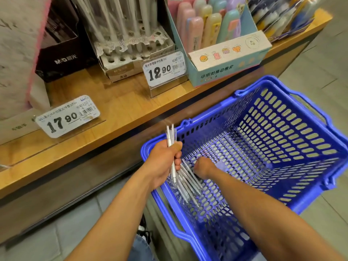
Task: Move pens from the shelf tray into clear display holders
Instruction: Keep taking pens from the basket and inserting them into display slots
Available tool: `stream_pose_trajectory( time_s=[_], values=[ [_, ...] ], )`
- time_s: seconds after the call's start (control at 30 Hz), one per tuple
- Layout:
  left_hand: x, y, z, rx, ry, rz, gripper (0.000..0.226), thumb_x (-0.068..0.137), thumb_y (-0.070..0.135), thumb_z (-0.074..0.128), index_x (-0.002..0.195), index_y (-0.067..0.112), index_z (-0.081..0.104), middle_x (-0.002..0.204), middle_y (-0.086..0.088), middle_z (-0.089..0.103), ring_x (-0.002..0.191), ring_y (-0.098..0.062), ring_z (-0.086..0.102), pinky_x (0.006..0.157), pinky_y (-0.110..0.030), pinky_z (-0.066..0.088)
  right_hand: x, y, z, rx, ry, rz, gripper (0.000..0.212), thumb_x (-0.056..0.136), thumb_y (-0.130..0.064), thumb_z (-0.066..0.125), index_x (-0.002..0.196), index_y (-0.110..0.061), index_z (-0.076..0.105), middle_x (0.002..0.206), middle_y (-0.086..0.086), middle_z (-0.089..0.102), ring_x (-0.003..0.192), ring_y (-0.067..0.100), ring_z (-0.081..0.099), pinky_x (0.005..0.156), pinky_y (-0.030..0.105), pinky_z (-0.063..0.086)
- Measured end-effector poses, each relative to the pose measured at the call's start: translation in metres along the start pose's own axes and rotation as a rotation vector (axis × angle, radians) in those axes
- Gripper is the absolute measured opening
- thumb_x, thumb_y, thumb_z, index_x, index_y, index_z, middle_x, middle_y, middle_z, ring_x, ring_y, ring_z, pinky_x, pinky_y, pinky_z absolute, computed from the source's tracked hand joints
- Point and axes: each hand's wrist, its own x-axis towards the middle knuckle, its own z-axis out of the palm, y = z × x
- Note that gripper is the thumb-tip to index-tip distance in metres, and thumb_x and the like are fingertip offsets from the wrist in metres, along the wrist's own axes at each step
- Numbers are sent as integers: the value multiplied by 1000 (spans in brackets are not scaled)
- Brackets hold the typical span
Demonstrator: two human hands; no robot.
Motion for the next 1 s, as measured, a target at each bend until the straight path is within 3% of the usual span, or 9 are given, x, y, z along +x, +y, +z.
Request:
stream_pose_trajectory(
  time_s=[0.1, 0.17, 0.23, 0.3, 0.4, 0.53, 0.7, 0.93, 1.0],
  values=[
    [1, 2, 0, -37, 3, -14, 8, 101, 12, 51, 94, 10, 49, 55, 1, 46, 42, -8, 35, 37, -21, 32, 12, 5, 28, -110, -2, -8, 14, 97, -15, 53, 88, -5, 52, 91, 12, 58, 80, 30, 56, 72, 38, 50],
    [1, 2, -1, -52, -1, -15, 4, 101, 12, 51, 98, 9, 50, 55, 1, 46, 41, -8, 34, 36, -20, 31, 12, 2, 33, -133, 15, -1, 17, 97, -14, 54, 109, -3, 53, 106, 16, 60, 89, 32, 58, 70, 37, 47],
    [0, 2, -1, -50, -2, -12, 4, 101, 12, 51, 101, 8, 51, 55, 2, 47, 42, -8, 35, 36, -20, 31, 10, -1, 31, -148, 7, -9, 10, 96, -14, 54, 92, -6, 52, 91, 12, 58, 73, 27, 53, 66, 36, 44],
    [0, 2, 0, -35, 0, -4, 5, 101, 13, 53, 100, 9, 52, 55, 2, 47, 43, -8, 35, 37, -20, 32, 10, 2, 24, -107, 8, 12, 34, 96, -18, 56, 67, -14, 39, 66, 6, 43, 54, 20, 38, 57, 33, 38],
    [-1, 3, 1, 16, 17, 21, 13, 96, 18, 63, 95, 11, 52, 58, 1, 46, 46, -10, 34, 39, -22, 32, -4, 5, -2, 84, -33, 20, 43, 93, -17, 60, 58, -16, 36, 55, 5, 35, 49, 19, 33, 56, 31, 38],
    [-2, 3, 1, 13, 21, 24, 16, 93, 20, 67, 91, 13, 52, 60, 1, 46, 47, -10, 33, 40, -22, 31, -49, 5, -43, 456, -68, -92, 16, 89, -7, 64, 73, -6, 60, 67, 12, 59, 59, 19, 57, 65, 30, 56],
    [0, 3, 2, 23, 26, 38, 24, 90, 24, 72, 85, 15, 51, 58, 3, 45, 44, -9, 34, 38, -21, 30, -119, -24, -78, 909, -37, -310, 11, 86, 3, 66, 95, 2, 59, 67, 10, 61, 58, 18, 57, 60, 27, 54],
    [-5, 4, 1, 52, -82, 44, 32, 93, 24, 67, 102, -6, 64, 66, -14, 63, 53, -20, 56, 47, -25, 43, -144, -64, -75, 945, -14, -513, 21, 84, 4, 68, 101, 12, 58, 73, 17, 65, 61, 21, 60, 59, 26, 51],
    [-4, 3, 1, 44, -53, 27, 26, 96, 23, 63, 91, -3, 63, 60, -10, 61, 50, -17, 55, 48, -25, 45, -135, -59, -79, 944, -112, -523, 20, 84, -2, 70, 98, 9, 61, 74, 13, 67, 62, 19, 61, 62, 26, 50]
  ],
)
